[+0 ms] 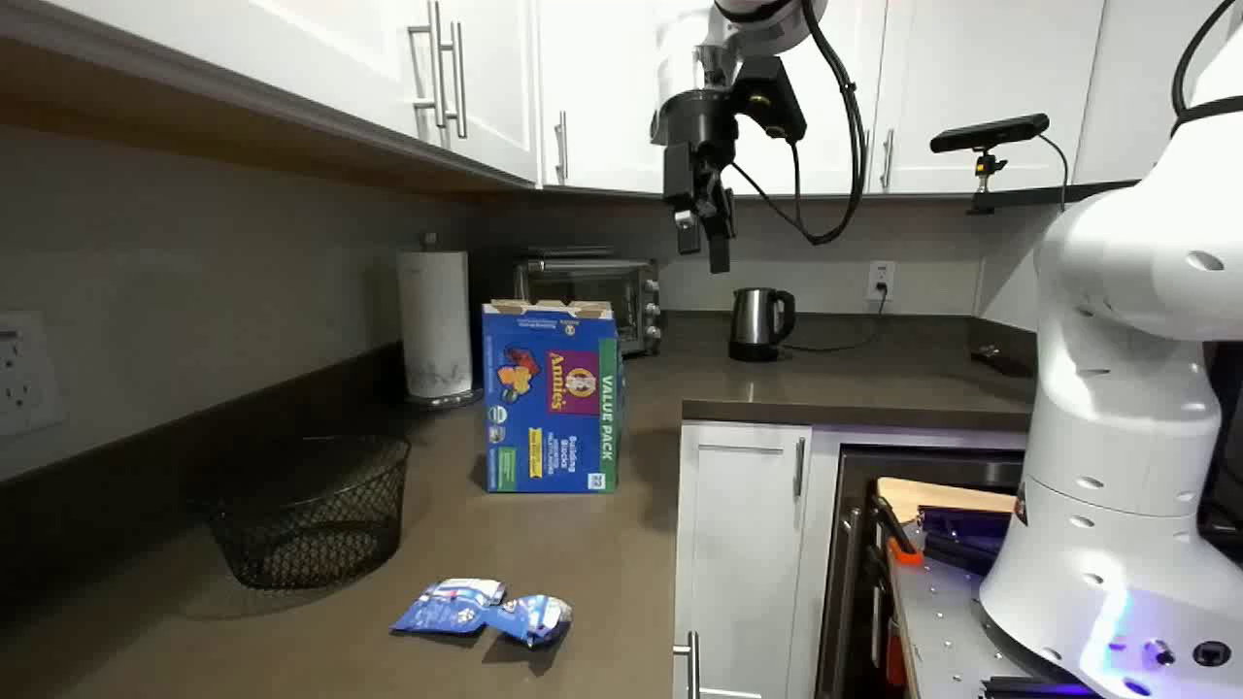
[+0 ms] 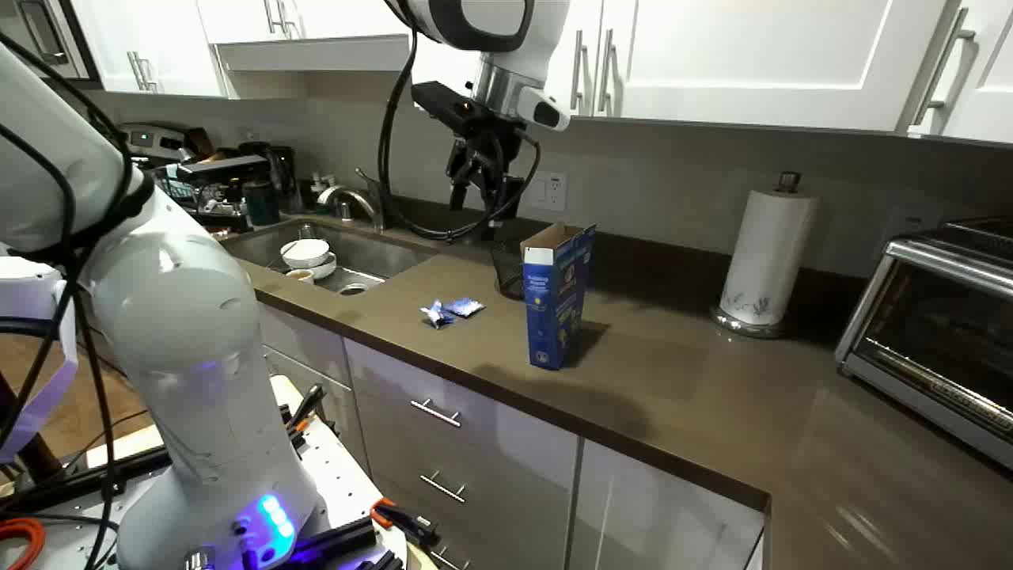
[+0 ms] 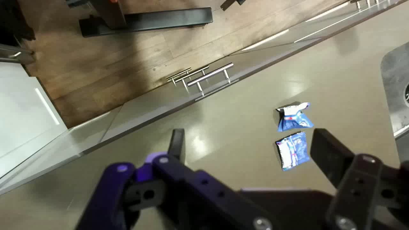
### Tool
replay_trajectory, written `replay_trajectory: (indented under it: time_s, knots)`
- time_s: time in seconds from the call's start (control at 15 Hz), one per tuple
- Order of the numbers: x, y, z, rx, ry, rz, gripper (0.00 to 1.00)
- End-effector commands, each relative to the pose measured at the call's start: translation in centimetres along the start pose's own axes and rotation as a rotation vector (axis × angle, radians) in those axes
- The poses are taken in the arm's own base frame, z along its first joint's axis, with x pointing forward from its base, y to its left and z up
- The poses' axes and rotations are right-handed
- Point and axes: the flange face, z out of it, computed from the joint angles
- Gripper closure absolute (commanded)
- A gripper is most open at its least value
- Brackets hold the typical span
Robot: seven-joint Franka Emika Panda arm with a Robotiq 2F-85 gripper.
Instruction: Put the packet in the box
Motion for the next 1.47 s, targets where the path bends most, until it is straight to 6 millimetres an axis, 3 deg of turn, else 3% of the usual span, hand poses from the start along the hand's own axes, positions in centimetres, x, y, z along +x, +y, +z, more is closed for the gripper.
replay_trajectory:
  time_s: [0.0,0.27,0.8,0.87,0.93,1.4]
  knots:
    - [0.0,0.0,0.0,0.0,-0.001,0.0,0.0]
    - [0.0,0.0,0.0,0.0,-0.001,0.0,0.0]
    - [6.4,-9.2,4.7,-0.142,0.043,-0.164,0.0]
    - [6.7,-10.4,5.6,-0.159,0.038,-0.189,0.0]
    - [5.2,-11.6,7.7,-0.166,0.026,-0.203,0.0]
    - [4.5,-19.3,17.8,-0.305,0.024,-0.332,0.0]
